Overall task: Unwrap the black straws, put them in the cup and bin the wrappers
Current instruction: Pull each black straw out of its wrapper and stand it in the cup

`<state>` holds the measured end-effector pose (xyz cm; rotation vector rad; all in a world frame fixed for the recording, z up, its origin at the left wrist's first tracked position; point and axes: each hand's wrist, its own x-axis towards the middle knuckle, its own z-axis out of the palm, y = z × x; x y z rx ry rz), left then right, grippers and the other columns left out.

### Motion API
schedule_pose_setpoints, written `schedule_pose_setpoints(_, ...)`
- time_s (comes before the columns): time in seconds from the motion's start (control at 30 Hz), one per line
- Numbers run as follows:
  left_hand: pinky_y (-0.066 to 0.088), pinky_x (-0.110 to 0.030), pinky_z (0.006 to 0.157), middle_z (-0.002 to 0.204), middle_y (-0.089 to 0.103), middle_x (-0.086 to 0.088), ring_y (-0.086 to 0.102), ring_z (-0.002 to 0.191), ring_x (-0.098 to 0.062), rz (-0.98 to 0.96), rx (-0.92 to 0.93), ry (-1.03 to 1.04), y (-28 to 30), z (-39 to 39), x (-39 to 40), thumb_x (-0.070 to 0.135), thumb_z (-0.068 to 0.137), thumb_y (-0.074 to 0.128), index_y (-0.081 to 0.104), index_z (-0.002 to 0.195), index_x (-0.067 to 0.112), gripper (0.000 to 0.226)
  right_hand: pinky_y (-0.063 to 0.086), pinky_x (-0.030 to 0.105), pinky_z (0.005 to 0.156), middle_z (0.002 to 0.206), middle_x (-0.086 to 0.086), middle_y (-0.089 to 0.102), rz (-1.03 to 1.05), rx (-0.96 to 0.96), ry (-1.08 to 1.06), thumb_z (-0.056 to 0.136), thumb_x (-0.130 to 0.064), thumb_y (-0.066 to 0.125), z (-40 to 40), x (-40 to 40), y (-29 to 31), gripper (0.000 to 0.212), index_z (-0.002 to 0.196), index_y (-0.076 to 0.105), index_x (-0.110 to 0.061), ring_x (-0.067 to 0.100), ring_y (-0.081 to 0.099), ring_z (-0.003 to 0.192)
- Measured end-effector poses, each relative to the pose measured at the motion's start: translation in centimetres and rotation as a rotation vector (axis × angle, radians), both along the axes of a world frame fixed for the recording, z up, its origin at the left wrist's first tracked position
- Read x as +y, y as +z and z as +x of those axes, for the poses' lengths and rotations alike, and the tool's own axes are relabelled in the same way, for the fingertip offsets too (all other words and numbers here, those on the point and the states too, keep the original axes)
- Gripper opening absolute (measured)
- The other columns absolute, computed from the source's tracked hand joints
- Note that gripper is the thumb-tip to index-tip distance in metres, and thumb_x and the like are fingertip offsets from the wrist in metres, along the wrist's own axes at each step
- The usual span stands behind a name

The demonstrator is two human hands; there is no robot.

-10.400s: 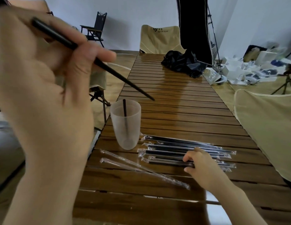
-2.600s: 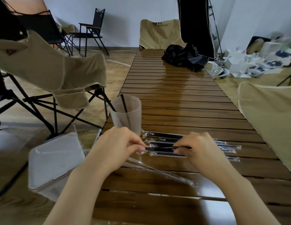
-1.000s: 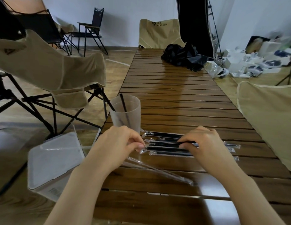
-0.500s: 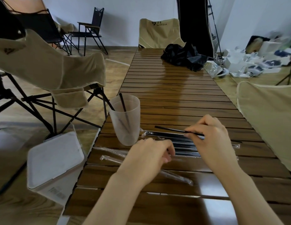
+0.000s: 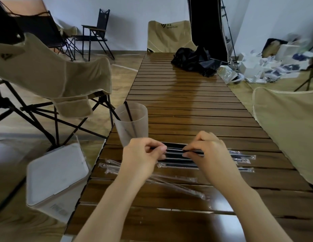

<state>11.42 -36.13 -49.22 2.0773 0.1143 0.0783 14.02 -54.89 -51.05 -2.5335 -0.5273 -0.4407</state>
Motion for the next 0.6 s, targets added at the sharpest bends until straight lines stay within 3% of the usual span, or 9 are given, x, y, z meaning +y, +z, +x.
schedule_pose_setpoints(0.1, 0.061, -0.029, 0.074, 0.079, 0.075, 0.001, 0.073, 0.073, -0.005, -0.219, 0.009, 0.108, 0.0, -0.5, -1.8, 0.019, 0.088, 0.068, 0.069, 0.095, 0.017, 0.008, 0.047, 0.042, 0.072, 0.082, -0.01, 0.051, -0.041, -0.013, 0.027, 0.08, -0.025, 0.071, 0.0, 0.5, -0.3, 0.009, 0.088, 0.073, -0.027, 0.013, 0.046, 0.08)
schedule_pose_setpoints(0.23, 0.061, -0.032, 0.076, 0.078, 0.076, -0.002, 0.074, 0.074, -0.007, -0.392, 0.039, 0.22, 0.3, -0.6, -2.0, 0.015, 0.085, 0.072, 0.06, 0.103, 0.015, 0.021, 0.048, 0.043, 0.072, 0.082, -0.009, 0.054, -0.016, 0.0, 0.01, 0.08, -0.026, 0.07, 0.1, 0.1, -0.5, 0.009, 0.089, 0.073, -0.027, 0.014, 0.049, 0.081)
schedule_pose_setpoints(0.33, 0.06, -0.03, 0.079, 0.082, 0.076, 0.001, 0.073, 0.076, -0.006, -0.473, 0.016, 0.299, 1.3, -0.8, -1.4, 0.014, 0.085, 0.069, 0.061, 0.103, 0.017, 0.02, 0.048, 0.043, 0.076, 0.084, -0.01, 0.054, -0.013, 0.034, -0.044, 0.081, -0.025, 0.07, 0.3, -0.6, -0.7, 0.013, 0.093, 0.073, -0.027, 0.014, 0.049, 0.084)
schedule_pose_setpoints(0.47, 0.054, -0.015, 0.07, 0.084, 0.074, 0.01, 0.068, 0.077, 0.005, -0.281, -0.186, 0.364, 3.0, -2.3, -0.8, 0.026, 0.084, 0.068, 0.069, 0.095, 0.025, 0.01, 0.049, 0.043, 0.082, 0.09, -0.01, 0.055, -0.035, 0.076, -0.132, 0.081, -0.018, 0.072, 0.6, -1.8, -1.3, 0.021, 0.1, 0.072, -0.026, 0.014, 0.05, 0.09)
schedule_pose_setpoints(0.6, 0.053, -0.018, 0.074, 0.088, 0.072, 0.016, 0.068, 0.086, 0.003, -0.155, -0.538, 0.298, 6.4, -3.9, -0.1, 0.033, 0.082, 0.065, 0.07, 0.095, 0.028, 0.015, 0.047, 0.037, 0.094, 0.11, -0.007, 0.056, -0.087, 0.292, -0.239, 0.083, -0.019, 0.07, 0.5, -3.0, -2.1, 0.03, 0.112, 0.065, -0.027, 0.016, 0.052, 0.107)
